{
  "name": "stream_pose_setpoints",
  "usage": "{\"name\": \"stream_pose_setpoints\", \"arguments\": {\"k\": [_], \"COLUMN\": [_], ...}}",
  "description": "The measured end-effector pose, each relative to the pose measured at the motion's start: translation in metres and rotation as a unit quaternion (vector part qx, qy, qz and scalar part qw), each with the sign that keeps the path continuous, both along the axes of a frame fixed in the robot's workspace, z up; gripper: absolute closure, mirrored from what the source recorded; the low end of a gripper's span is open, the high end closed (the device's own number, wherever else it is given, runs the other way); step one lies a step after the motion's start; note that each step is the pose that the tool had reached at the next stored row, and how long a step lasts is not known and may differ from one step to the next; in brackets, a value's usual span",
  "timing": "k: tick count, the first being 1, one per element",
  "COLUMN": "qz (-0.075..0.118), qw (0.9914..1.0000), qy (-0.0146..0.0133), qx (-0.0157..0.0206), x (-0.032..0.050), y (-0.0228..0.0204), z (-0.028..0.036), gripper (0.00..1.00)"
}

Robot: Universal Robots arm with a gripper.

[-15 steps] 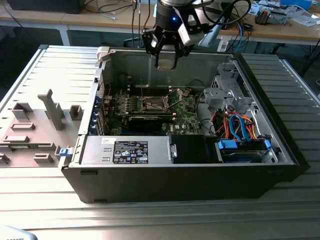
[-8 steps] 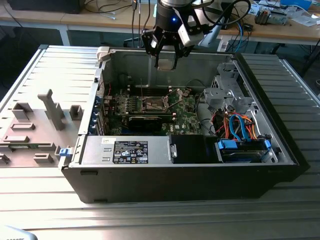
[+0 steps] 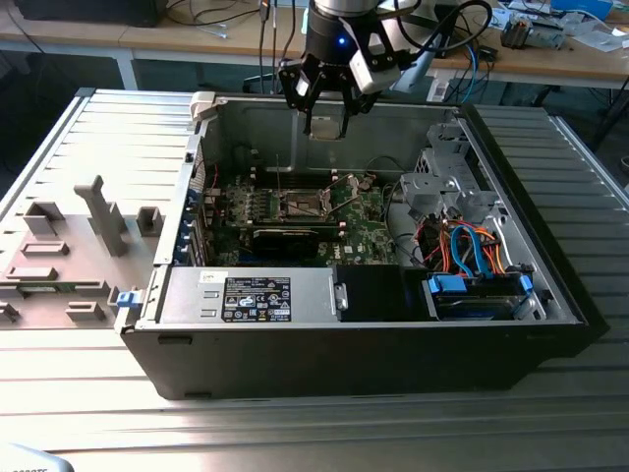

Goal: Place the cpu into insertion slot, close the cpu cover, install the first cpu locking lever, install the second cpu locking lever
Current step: 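Place the cpu into insertion slot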

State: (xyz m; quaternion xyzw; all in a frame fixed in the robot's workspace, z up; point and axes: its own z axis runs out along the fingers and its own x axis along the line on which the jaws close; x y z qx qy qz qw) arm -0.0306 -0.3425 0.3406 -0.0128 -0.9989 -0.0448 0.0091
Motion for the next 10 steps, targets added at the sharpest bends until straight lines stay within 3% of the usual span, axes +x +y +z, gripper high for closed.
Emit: {"name": "stream_pose_setpoints", "arguments": {"k": [10], "qz": [0.0], "qw": [1.0], "qy": [0.0], "qx": [0.0], "x": [0.0], "y": [0.0], "z": [-0.0017], "gripper": [0.46]}}
